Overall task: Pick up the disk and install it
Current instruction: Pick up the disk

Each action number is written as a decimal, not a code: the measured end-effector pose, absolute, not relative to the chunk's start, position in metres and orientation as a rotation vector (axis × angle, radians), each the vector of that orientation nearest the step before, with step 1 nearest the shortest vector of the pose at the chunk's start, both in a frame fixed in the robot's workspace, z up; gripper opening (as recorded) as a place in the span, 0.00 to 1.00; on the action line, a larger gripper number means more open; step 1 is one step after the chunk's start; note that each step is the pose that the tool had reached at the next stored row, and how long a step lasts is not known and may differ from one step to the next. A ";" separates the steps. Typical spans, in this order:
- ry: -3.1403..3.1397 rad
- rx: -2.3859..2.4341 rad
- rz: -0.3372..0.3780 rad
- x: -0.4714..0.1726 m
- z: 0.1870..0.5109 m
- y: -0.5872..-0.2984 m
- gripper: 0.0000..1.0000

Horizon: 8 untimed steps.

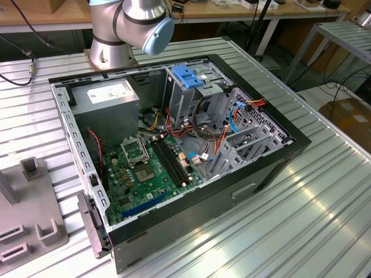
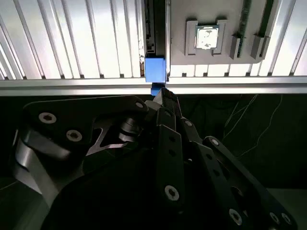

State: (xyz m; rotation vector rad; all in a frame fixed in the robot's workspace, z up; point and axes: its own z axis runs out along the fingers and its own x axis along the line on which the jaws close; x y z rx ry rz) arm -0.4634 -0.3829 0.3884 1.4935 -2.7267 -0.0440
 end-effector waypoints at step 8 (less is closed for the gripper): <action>-2.638 1.651 -0.033 -0.463 0.385 -0.383 0.11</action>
